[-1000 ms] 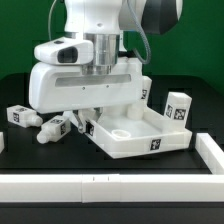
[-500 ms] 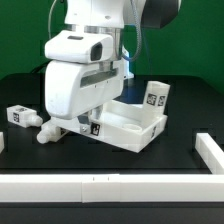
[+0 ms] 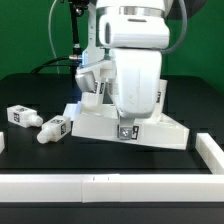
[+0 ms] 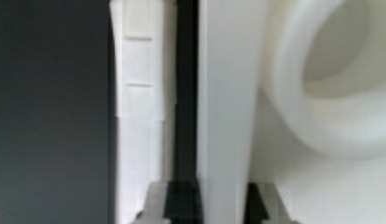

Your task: Assemble square table

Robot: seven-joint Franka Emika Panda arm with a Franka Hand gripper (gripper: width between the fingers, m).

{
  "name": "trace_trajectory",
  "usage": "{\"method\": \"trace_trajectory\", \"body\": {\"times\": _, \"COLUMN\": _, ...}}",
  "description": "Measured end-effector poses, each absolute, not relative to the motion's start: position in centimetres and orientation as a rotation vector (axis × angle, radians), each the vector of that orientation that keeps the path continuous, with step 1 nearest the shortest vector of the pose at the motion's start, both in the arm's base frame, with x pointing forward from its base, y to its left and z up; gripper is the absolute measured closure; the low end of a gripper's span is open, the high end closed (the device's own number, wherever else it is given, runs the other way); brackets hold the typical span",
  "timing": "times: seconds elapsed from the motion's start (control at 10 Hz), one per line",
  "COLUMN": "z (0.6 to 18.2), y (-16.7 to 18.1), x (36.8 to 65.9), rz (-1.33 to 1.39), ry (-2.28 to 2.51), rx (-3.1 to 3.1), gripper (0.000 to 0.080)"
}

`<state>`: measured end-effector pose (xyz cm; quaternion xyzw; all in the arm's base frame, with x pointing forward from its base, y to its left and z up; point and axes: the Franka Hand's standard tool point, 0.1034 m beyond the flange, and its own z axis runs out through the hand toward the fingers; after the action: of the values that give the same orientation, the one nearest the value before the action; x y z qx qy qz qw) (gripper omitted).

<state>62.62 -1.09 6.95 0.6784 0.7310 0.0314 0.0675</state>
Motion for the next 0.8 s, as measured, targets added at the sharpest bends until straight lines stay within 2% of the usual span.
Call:
{"method": "trace_trajectory", "body": {"times": 0.3, "z": 6.4, "y": -0.9, "x": 62.5, "rz": 0.087, "ry": 2.146, "rx": 2.117, "gripper": 0.0746}}
{"method": "trace_trajectory", "body": {"times": 0.6, "z": 4.3, "y": 2.5, "x": 63.5, "rz": 0.086, "ry": 2.121, "rx": 2.207, "gripper": 0.0746}}
{"method": "trace_trajectory", "body": {"times": 0.8, "z": 4.2, "y": 2.1, "x": 63.5, "rz": 0.084, "ry": 2.113, "rx": 2.214, "gripper": 0.0746}}
